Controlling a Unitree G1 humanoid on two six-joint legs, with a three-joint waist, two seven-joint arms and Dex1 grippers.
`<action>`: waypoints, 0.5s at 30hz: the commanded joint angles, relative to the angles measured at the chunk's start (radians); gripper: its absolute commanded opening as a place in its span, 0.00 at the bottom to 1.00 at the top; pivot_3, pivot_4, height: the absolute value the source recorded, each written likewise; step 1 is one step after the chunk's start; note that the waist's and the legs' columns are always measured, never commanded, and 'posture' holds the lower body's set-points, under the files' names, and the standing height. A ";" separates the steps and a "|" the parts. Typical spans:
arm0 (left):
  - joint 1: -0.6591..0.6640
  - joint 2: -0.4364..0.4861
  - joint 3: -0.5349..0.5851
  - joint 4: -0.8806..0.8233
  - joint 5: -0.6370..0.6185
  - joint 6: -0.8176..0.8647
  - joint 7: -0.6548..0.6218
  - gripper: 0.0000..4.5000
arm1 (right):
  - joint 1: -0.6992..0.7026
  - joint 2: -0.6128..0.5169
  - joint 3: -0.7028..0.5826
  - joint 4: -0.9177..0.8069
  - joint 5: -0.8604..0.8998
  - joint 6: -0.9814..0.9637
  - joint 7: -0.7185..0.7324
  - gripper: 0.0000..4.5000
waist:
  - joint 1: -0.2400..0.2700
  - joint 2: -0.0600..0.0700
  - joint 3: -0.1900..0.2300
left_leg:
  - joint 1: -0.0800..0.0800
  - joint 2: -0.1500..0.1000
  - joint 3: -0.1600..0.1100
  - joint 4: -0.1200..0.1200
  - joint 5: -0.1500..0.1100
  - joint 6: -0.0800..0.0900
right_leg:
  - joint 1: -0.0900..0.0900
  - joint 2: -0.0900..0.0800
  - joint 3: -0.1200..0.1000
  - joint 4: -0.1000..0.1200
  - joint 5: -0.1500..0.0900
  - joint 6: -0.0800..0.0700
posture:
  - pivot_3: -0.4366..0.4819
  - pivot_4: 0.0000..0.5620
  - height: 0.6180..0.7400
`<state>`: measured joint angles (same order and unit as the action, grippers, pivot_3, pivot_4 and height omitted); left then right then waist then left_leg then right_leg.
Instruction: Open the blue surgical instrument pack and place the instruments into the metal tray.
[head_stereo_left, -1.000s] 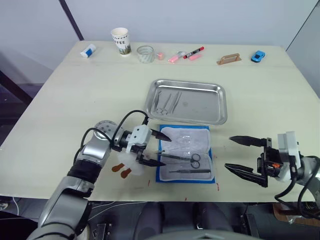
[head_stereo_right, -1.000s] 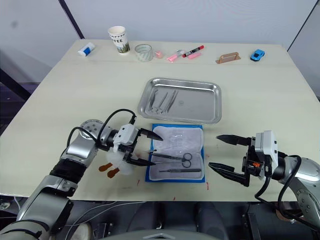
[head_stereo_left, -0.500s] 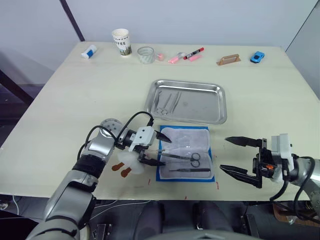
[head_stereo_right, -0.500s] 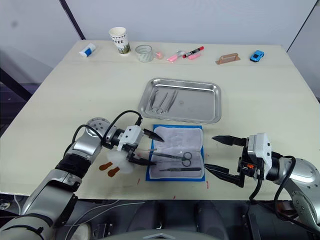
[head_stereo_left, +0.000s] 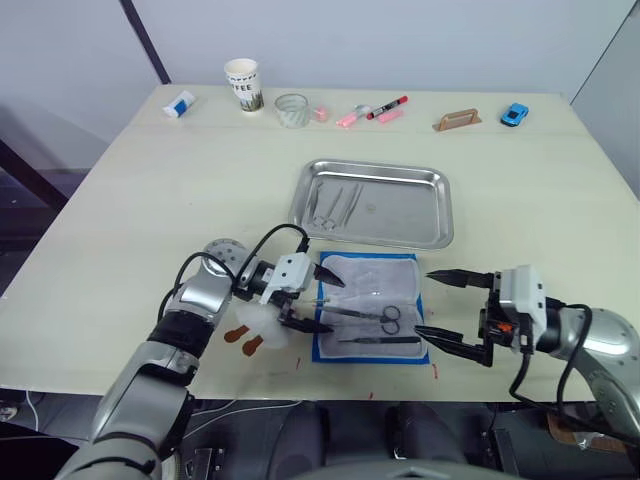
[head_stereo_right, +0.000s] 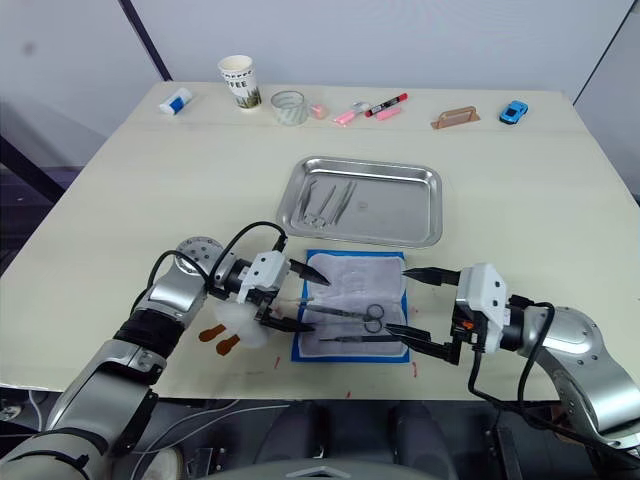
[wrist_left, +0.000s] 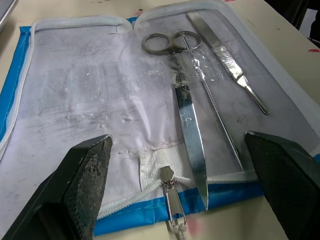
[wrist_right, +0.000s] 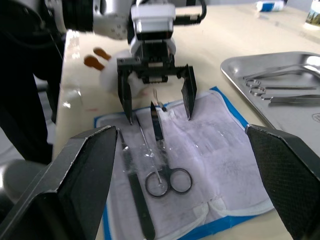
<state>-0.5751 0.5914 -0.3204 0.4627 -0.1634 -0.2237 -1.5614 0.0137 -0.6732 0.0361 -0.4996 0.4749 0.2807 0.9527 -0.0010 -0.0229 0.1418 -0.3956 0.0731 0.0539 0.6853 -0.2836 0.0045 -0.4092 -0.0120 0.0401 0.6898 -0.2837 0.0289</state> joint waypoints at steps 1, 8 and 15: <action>0.035 -0.002 -0.032 0.012 0.027 0.001 -0.031 0.99 | -0.054 0.014 0.052 0.019 -0.063 0.019 -0.039 1.00 | 0.000 0.000 0.000 | 0.000 0.000 0.000 0.000 0.000 0.000 | 0.000 0.000 0.000 0.000 0.000 0.000 | 0.48 0.27 0.82; 0.028 -0.035 -0.028 0.027 0.014 0.006 -0.030 0.99 | -0.149 0.056 0.144 0.095 -0.157 0.041 -0.080 1.00 | 0.002 0.001 0.000 | 0.000 0.000 0.000 0.000 0.000 0.000 | 0.000 0.000 0.000 0.001 0.000 0.000 | 0.48 0.27 0.82; 0.039 -0.072 -0.014 0.072 -0.063 0.006 -0.053 0.99 | -0.160 0.076 0.155 0.105 -0.155 0.041 -0.073 1.00 | 0.009 0.001 0.000 | 0.000 0.000 0.000 0.001 0.000 0.000 | 0.000 0.000 0.000 0.002 0.000 0.000 | 0.48 0.27 0.82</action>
<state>-0.5560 0.5211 -0.3200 0.4990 -0.2211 -0.2192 -1.5660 -0.1359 -0.6011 0.1947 -0.3752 0.3174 0.3267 0.8763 0.0078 -0.0222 0.1414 -0.3957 0.0730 0.0540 0.6863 -0.2836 0.0045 -0.4097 -0.0121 0.0403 0.6916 -0.2838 0.0287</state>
